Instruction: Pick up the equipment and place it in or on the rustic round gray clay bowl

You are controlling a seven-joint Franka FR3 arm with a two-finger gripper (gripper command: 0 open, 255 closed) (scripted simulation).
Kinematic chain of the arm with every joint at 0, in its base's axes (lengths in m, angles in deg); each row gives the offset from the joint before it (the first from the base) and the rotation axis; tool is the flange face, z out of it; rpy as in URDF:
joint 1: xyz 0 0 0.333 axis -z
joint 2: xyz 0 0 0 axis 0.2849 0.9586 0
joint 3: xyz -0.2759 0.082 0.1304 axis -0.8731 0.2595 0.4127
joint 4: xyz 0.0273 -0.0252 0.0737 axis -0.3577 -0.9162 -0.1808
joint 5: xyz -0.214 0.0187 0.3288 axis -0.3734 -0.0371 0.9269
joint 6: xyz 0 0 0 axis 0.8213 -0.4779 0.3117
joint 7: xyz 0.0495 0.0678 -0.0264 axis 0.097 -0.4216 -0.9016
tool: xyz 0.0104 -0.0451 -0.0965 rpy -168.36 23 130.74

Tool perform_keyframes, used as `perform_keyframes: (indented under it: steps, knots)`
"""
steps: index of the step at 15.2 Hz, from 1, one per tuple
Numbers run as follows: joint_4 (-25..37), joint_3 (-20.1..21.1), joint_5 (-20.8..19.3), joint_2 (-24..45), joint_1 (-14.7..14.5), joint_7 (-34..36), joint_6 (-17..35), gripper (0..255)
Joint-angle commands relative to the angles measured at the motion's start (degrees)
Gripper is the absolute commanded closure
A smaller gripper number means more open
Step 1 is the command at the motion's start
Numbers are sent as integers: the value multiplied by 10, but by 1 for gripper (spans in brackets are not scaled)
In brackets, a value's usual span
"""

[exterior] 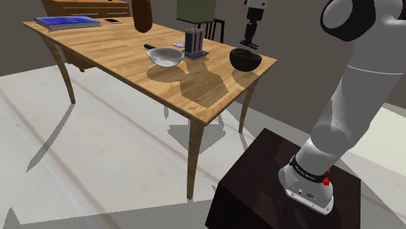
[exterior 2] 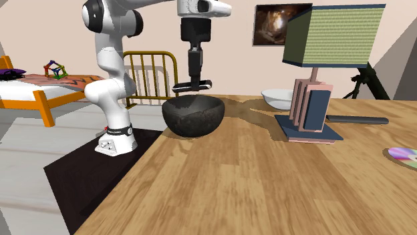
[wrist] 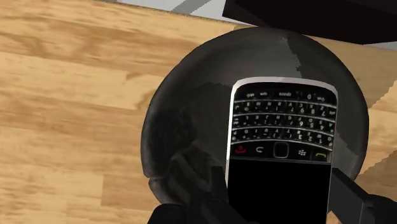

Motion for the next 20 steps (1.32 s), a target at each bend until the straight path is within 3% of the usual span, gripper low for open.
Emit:
perform_keyframes:
  steps: [1, 6, 14, 15, 20]
  knots:
    - [-21, 1, -1, -5, -2, 1, 17, 255]
    - [-71, 2, -3, -11, -4, 1, 61, 255]
    - [-71, 2, -3, -11, -4, 1, 61, 255]
    - [-71, 2, -3, -11, -4, 1, 61, 0]
    - [-71, 2, -3, -11, -4, 1, 61, 0]
